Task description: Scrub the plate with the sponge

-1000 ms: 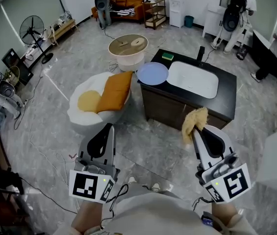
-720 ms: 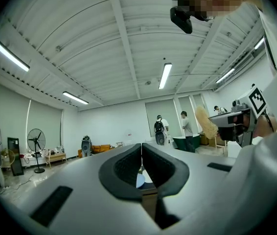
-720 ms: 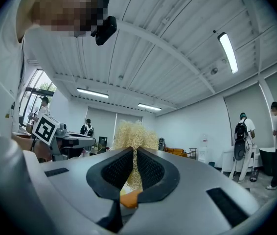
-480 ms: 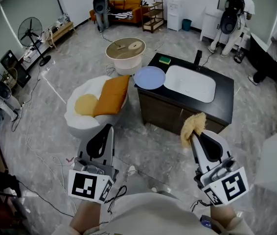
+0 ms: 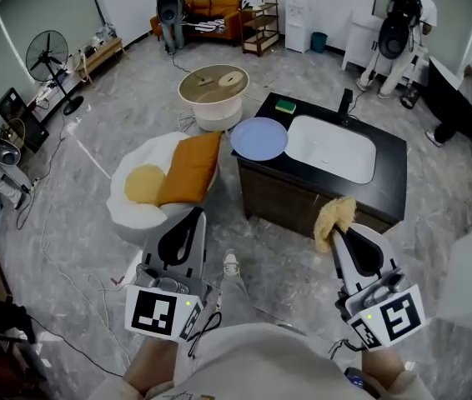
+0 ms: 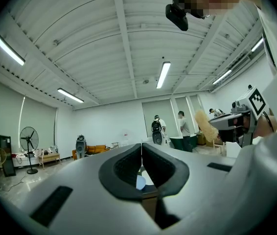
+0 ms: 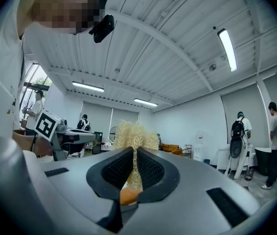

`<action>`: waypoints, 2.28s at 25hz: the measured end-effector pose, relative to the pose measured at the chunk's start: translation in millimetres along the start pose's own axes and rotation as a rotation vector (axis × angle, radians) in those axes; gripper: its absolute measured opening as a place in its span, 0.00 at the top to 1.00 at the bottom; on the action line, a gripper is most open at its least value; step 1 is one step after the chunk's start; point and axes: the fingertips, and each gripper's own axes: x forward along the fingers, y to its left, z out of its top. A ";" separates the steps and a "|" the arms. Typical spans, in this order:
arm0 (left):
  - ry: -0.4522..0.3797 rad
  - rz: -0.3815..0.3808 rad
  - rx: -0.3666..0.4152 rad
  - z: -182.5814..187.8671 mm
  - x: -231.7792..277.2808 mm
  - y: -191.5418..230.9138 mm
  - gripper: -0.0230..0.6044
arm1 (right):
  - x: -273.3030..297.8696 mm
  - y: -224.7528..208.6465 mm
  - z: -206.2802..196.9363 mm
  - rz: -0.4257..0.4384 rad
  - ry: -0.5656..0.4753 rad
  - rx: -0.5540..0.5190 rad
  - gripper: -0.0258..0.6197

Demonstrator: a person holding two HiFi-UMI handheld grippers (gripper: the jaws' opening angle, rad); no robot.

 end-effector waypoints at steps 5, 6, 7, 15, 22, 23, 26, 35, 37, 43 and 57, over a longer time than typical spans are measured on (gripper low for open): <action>0.006 -0.026 -0.006 -10.2 49.6 30.2 0.93 | 47.2 -25.0 -5.7 -0.023 0.020 -0.006 0.89; 0.008 -0.028 -0.001 -12.8 59.7 37.7 0.93 | 58.7 -29.9 -7.8 -0.026 0.022 -0.005 0.89; 0.009 -0.030 0.003 -15.2 69.9 45.5 0.93 | 70.3 -34.6 -9.5 -0.028 0.023 -0.004 0.89; 0.051 -0.078 -0.010 -41.2 162.7 112.8 0.93 | 179.8 -63.1 -18.7 -0.024 0.087 -0.010 0.89; 0.156 -0.166 -0.058 -92.0 255.1 175.2 0.93 | 300.2 -95.5 -44.6 -0.035 0.160 0.036 0.89; 0.167 -0.186 -0.067 -100.5 266.4 181.4 0.93 | 317.4 -99.4 -50.8 -0.033 0.171 0.037 0.89; 0.204 -0.222 -0.073 -126.0 298.0 201.1 0.93 | 365.9 -110.7 -71.1 -0.031 0.211 0.038 0.89; 0.412 -0.312 -0.122 -225.1 367.7 227.0 0.93 | 454.9 -135.8 -147.7 -0.047 0.378 0.110 0.89; 0.458 -0.337 -0.118 -244.6 375.3 223.5 0.93 | 463.6 -135.5 -169.6 -0.043 0.437 0.130 0.89; 0.534 -0.319 -0.260 -294.5 394.8 217.5 0.90 | 480.1 -140.5 -233.6 -0.007 0.563 0.165 0.89; 0.777 -0.176 -0.406 -369.7 422.9 186.1 0.67 | 502.2 -163.0 -318.5 0.245 0.706 0.207 0.89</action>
